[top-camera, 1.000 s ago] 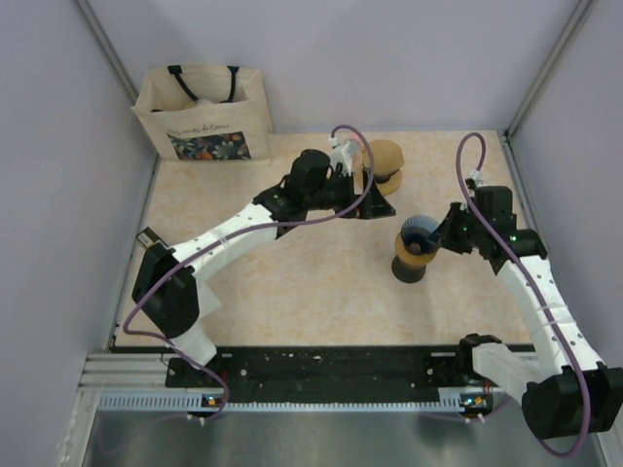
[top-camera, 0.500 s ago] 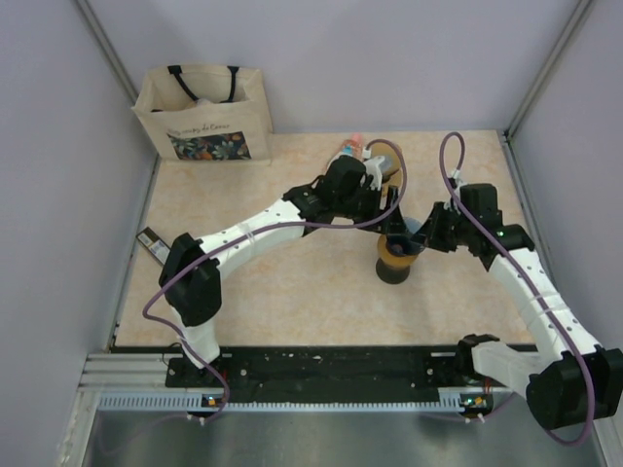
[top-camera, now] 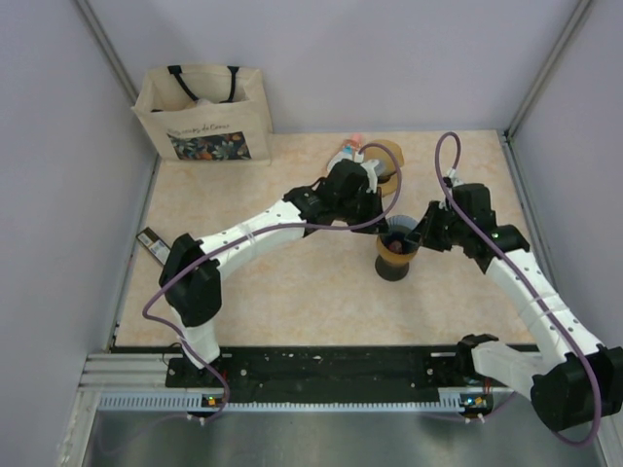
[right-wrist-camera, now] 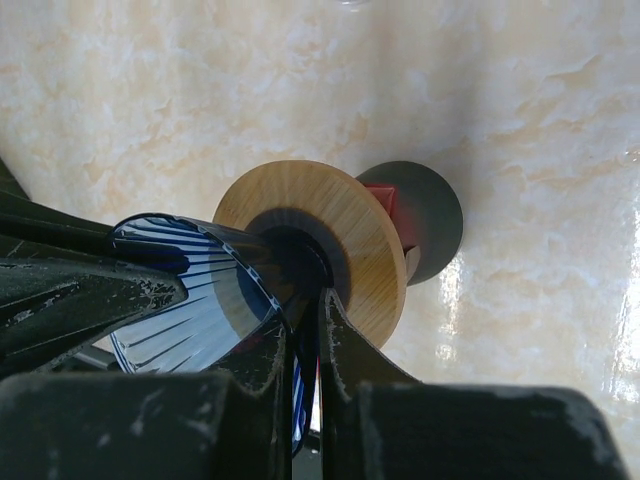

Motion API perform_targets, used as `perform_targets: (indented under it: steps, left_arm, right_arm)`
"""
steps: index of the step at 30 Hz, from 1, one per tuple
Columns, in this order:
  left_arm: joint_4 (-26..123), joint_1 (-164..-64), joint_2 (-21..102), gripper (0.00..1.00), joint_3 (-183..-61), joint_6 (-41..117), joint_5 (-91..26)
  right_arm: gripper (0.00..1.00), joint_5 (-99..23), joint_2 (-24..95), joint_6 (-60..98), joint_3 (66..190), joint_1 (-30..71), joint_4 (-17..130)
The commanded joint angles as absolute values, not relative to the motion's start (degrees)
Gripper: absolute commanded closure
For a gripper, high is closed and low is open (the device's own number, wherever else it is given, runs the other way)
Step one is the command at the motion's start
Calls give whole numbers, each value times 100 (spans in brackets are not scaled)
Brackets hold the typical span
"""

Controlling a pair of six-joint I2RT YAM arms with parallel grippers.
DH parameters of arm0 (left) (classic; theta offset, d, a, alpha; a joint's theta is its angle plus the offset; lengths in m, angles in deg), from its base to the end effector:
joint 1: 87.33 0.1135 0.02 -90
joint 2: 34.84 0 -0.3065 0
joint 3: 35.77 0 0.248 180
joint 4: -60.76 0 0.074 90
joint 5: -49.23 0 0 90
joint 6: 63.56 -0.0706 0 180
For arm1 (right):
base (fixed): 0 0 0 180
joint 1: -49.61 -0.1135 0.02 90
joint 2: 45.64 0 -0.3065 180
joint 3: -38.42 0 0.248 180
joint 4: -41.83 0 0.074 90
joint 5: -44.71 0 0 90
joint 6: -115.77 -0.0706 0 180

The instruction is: Place the coffee filter in the dripper

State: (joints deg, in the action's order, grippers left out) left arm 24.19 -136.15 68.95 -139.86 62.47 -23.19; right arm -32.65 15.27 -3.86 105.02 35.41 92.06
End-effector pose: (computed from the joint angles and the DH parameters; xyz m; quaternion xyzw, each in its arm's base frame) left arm 0.2835 -0.3565 0.3289 0.1668 0.8684 -0.4019 0.2377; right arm 0.2091 0.0688 0.3057 0.0809 0.9141 0.2375 0.3184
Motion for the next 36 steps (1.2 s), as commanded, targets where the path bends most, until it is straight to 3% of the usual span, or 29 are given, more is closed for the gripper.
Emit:
perform_targets:
  steps: [1,17,28,36]
  left_arm:
    - [1715,-13646,7071,100,-13986,5861,-2213]
    - [-1019,-13611,8424,100,-15419,5316,-2250]
    - [-1107,-13549,8724,100,-15024,5368,-2099]
    - [-669,-13549,8373,100,-14909,5403,-2030]
  right_arm:
    - [100,-3659,1817,-306,10138,3555,9845]
    - [100,-4327,3073,-16,9733,3607,10223]
    - [100,-5030,3548,-86,9751,3449,10435]
    - [100,-4961,3250,-7,9988,3458,10461]
